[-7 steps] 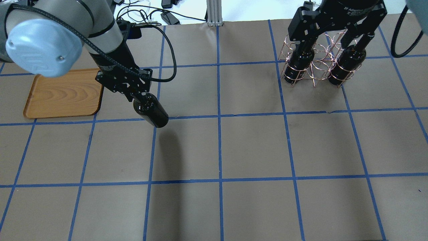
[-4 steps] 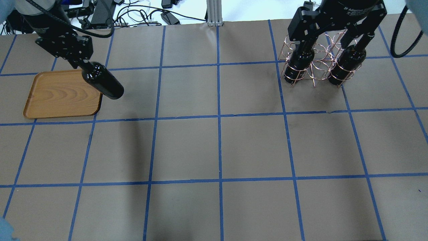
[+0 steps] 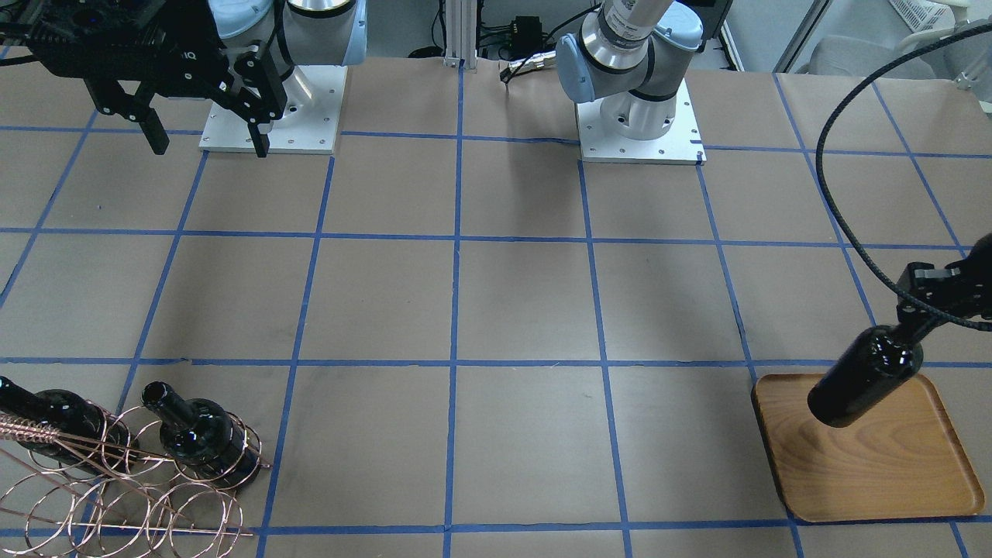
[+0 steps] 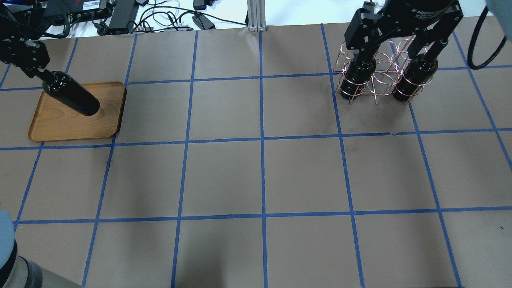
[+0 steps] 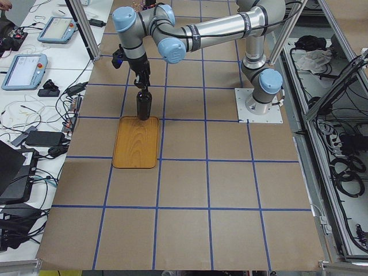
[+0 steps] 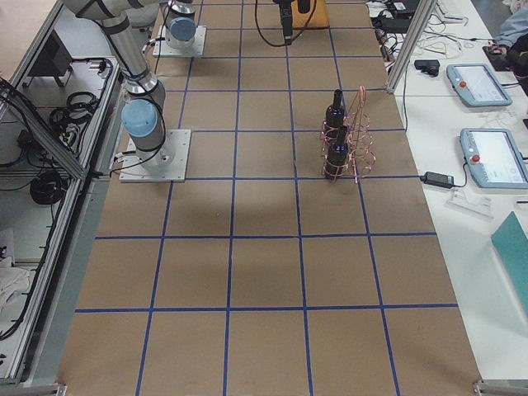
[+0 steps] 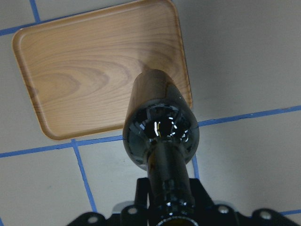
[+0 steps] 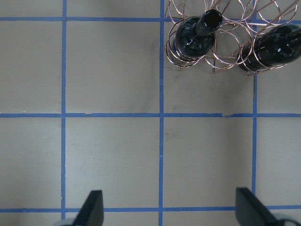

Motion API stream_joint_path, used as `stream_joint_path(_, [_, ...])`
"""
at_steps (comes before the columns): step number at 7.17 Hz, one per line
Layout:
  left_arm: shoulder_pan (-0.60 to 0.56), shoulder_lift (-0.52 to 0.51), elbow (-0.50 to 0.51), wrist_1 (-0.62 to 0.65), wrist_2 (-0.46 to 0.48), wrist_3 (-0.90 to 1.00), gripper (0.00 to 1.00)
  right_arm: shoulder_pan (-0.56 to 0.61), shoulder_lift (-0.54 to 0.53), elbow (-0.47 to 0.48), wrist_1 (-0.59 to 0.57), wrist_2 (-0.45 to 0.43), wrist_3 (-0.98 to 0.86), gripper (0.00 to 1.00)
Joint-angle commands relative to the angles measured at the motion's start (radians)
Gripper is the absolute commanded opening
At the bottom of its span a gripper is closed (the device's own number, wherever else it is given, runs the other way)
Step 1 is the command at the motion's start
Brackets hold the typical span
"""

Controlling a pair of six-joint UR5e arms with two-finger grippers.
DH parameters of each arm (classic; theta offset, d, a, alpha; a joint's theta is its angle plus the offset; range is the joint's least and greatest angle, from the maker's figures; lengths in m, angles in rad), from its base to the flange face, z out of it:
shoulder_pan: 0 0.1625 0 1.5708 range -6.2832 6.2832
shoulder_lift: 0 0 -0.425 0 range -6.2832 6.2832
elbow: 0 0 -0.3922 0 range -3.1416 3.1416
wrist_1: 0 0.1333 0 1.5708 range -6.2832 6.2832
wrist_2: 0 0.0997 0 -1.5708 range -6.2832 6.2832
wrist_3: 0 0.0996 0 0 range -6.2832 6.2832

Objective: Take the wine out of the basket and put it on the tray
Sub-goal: 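Lower the bottle upright onto the tray and open the left gripper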

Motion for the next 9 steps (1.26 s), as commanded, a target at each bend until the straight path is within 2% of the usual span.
stream_joint_path(1, [0.033, -0.065, 0.055, 0.033, 0.009, 0.051, 0.00, 0.000, 0.001, 0.000, 0.002, 0.001, 0.000, 1.00])
stream_joint_path(4, [0.070, -0.129, 0.060, 0.089, -0.001, 0.060, 0.00, 0.000, 0.001, 0.000, 0.002, 0.001, 0.000, 1.00])
stream_joint_path(7, [0.070, -0.155, 0.058, 0.091, -0.014, 0.058, 0.00, 0.000, 0.001, 0.000, 0.002, 0.001, 0.000, 1.00])
stream_joint_path(9, [0.073, -0.159, 0.060, 0.103, -0.010, 0.058, 0.80, 0.000, 0.001, 0.000, 0.002, 0.001, 0.000, 1.00])
